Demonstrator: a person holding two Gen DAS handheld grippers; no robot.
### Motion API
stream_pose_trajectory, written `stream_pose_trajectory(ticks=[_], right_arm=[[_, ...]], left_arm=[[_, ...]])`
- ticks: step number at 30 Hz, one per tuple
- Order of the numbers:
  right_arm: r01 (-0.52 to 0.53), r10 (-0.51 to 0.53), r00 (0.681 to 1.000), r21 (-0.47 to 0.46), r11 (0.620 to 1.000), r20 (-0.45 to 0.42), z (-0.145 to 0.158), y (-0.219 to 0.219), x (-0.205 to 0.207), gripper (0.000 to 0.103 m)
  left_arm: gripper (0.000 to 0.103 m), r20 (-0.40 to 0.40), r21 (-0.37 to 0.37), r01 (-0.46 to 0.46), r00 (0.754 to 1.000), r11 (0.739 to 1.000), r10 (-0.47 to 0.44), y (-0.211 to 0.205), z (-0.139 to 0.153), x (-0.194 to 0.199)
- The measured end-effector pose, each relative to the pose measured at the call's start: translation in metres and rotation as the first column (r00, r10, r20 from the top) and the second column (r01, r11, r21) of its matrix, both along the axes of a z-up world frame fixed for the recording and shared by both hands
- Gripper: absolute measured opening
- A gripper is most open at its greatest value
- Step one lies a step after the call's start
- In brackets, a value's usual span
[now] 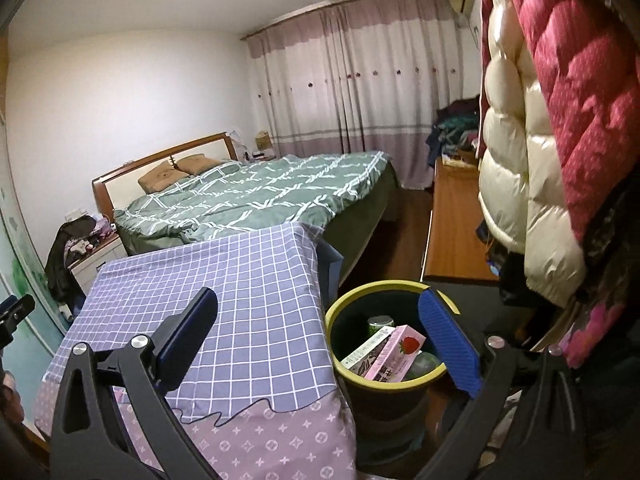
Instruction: Collect trash
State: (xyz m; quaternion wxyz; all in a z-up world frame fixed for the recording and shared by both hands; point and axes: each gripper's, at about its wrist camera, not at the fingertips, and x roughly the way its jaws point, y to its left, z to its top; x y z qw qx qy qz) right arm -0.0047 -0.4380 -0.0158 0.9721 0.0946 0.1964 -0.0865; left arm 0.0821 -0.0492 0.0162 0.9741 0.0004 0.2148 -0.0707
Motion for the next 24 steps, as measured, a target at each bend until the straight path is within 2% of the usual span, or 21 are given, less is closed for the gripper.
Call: stream_pose_trajectory(ticks=[6,15,24], right_arm=[[-0.027,0.027,1.000,-0.015,1.000,-0.004,-0.003,0.010,-0.007,0.096],[-0.051,0.050,0.999,-0.044,0.998,-0.018,-0.010,0.025,-0.012,0.096],[-0.075,0.073,0.996,-0.041,0.996,-0.047,-0.018,0.031,-0.005,0.096]], left_arm=[[0.098,0.006,-0.056,-0.025,1.000,0.998,0.026,0.023,-0.006,-0.027],[0.098,0.011,-0.020,-0.008,1.000,1.000,0.008,0.019,-0.011,-0.058],[0.098,0.021,-0.012,-0.020,1.000,1.000,0.020,0.014,-0.006,-0.060]])
